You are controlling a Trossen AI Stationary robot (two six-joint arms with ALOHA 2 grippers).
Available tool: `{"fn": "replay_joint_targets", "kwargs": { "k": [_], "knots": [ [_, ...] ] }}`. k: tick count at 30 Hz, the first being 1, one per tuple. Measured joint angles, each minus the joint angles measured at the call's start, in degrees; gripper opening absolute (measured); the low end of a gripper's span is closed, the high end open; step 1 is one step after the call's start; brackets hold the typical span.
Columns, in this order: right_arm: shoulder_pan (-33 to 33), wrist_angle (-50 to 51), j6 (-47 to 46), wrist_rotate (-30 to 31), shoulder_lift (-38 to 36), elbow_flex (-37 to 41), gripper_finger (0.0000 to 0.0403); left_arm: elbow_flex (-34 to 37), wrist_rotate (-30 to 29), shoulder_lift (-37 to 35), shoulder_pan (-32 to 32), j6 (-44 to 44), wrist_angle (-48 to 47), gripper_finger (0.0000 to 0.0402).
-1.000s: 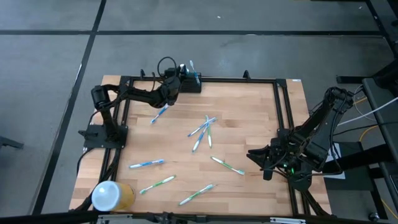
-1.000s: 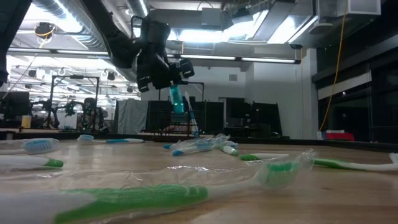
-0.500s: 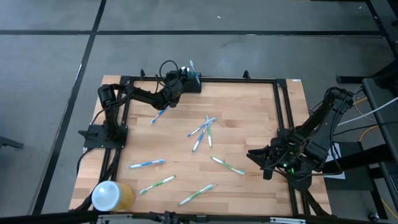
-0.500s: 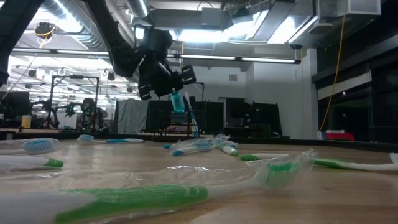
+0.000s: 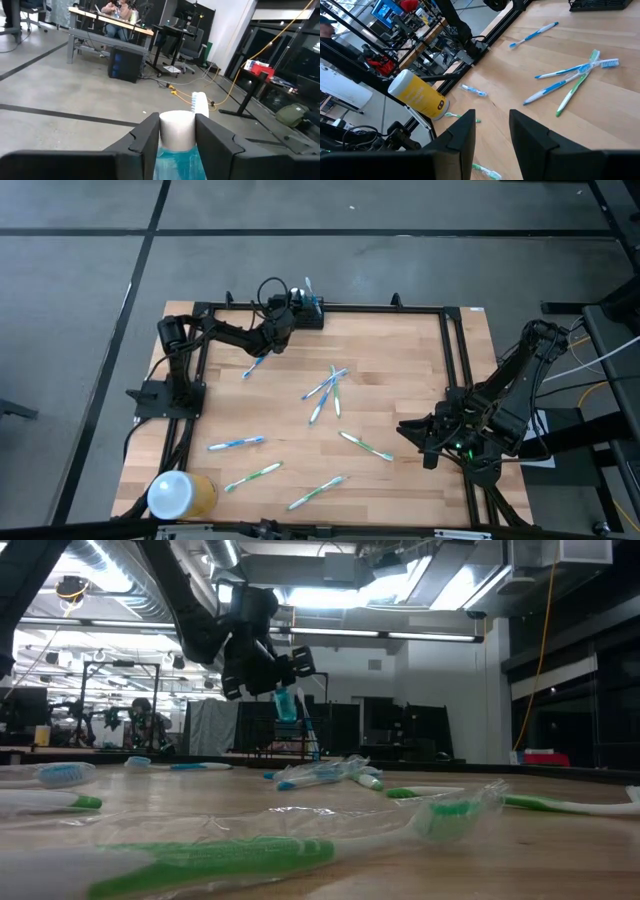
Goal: Pick & Place toothbrushing station
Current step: Put the mouthwash into the wire organizer, then put the blue toothbrush into the wire organizer
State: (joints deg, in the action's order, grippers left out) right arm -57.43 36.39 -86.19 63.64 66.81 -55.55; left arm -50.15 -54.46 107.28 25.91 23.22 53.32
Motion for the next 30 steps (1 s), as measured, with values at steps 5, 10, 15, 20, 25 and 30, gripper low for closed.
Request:
{"fn": "replay_joint_targets", "kwargs": {
  "k": [5, 10, 15, 20, 25, 30],
  "knots": [
    [0.0, 0.0, -0.1, 0.0, 0.0, 0.0, 0.012, 0.0, 0.0, 0.0, 0.0, 0.0, 0.0, 0.0121],
    [0.0, 0.0, -0.3, 0.0, 0.0, 0.0, 0.012, 0.0, 0.0, 0.0, 0.0, 0.0, -0.3, 0.0097],
    [0.0, 0.0, -0.3, 0.0, 0.0, 0.0, 0.012, 0.0, 0.1, 0.0, -0.7, 0.0, -0.3, 0.0083],
    [0.0, 0.0, -0.1, 0.0, 0.0, 0.0, 0.012, 0.0, 3.3, -2.0, -1.8, -3.6, -0.4, 0.0081],
    [0.0, 0.0, 0.4, 1.5, 0.0, 0.0, 0.012, 0.2, 2.4, -7.2, -2.8, -10.4, -3.4, 0.0081],
    [0.0, 0.0, 1.5, 3.3, 0.0, 0.0, 0.012, 1.1, 3.9, -16.2, -2.7, -14.6, -16.8, 0.0081]
  ]
}}
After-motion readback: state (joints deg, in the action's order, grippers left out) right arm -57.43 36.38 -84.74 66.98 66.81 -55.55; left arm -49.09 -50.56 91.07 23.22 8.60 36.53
